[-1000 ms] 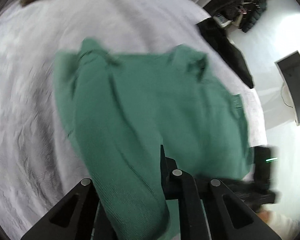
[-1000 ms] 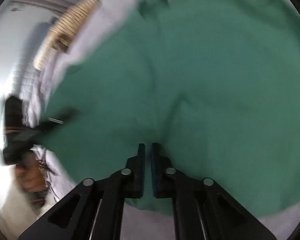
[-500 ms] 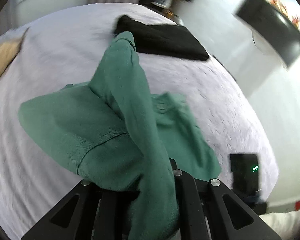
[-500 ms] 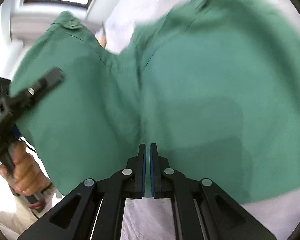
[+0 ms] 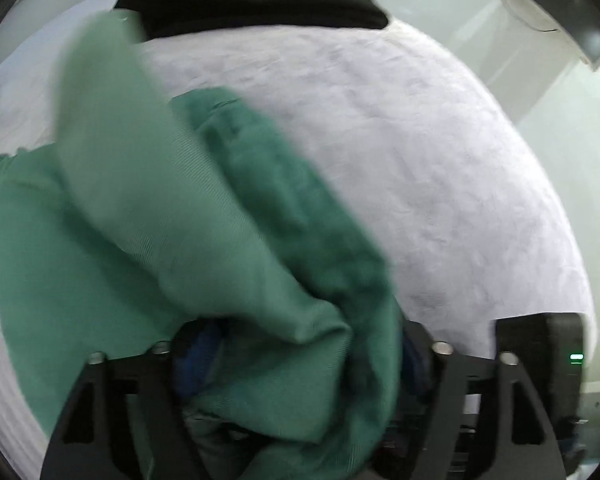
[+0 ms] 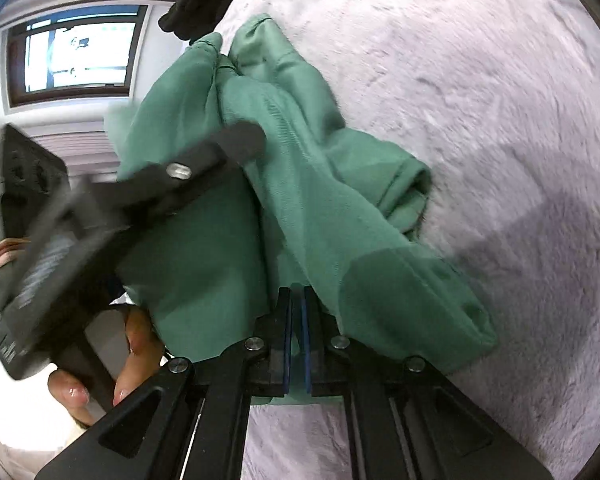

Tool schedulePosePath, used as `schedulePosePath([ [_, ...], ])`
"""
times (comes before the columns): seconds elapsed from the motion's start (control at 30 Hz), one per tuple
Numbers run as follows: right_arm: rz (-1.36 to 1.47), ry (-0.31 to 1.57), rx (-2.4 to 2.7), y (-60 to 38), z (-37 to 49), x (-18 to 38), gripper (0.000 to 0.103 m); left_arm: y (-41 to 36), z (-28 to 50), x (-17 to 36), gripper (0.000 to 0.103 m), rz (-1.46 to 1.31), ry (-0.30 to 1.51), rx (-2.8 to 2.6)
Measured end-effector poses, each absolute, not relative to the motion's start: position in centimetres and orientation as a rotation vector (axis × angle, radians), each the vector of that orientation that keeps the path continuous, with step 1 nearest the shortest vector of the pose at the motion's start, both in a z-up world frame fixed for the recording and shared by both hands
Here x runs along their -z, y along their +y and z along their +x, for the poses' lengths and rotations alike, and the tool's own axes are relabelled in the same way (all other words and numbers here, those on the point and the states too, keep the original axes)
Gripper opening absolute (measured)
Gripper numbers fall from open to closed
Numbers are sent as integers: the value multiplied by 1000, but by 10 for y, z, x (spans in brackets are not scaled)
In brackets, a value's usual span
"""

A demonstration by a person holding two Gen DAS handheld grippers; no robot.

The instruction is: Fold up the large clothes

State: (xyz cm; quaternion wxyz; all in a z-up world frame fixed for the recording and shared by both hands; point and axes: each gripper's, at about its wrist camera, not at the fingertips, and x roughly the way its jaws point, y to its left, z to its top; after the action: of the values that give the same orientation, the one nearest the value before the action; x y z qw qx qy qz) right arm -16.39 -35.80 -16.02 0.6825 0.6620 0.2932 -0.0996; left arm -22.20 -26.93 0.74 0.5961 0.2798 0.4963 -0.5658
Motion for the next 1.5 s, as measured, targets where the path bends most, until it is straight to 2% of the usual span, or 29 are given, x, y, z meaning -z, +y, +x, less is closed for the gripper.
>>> schedulePosePath([
  [0.2,1520,653,220,-366,-167,162,5,-257,-226,-44,82,539,1111,1389],
  [0.27,1534,629,231,-371,-175,162,5,-243,-214,-55,102,496,1080,1358],
  [0.33,1557,595,247,-376,-184,159,11,-222,-192,-64,103,456,1041,1298],
  [0.37,1564,577,251,-378,-186,158,23,-210,-181,-67,103,450,1036,1269],
  [0.4,1571,549,255,-381,-191,154,42,-198,-168,-69,103,446,1033,1226],
  [0.47,1573,509,257,-383,-196,147,56,-175,-140,-64,103,450,1022,1135],
  [0.57,1508,532,323,-383,-197,125,57,-141,-109,-53,103,461,1039,996],
  [0.67,1317,585,373,-374,-193,81,59,-106,-86,-36,103,451,1105,886],
  [0.87,895,740,304,-373,-116,12,61,-79,-98,-21,103,439,1172,870],
  [1.0,670,948,289,-346,-86,12,61,-60,-120,-31,103,481,1131,963],
  [1.23,528,1072,265,-332,-70,20,60,-47,-175,-13,103,643,1146,1082],
  [1.27,514,1087,260,-331,-67,22,47,-51,-180,-9,103,637,1134,1072],
  [1.3,493,1112,259,-330,-63,24,11,-57,-183,-6,103,623,1123,1043],
  [1.33,486,1129,267,-329,-62,23,5,-61,-181,-6,103,596,1113,1006],
  [1.5,541,1094,351,-341,-105,8,5,-42,-174,-2,103,537,1109,951],
])
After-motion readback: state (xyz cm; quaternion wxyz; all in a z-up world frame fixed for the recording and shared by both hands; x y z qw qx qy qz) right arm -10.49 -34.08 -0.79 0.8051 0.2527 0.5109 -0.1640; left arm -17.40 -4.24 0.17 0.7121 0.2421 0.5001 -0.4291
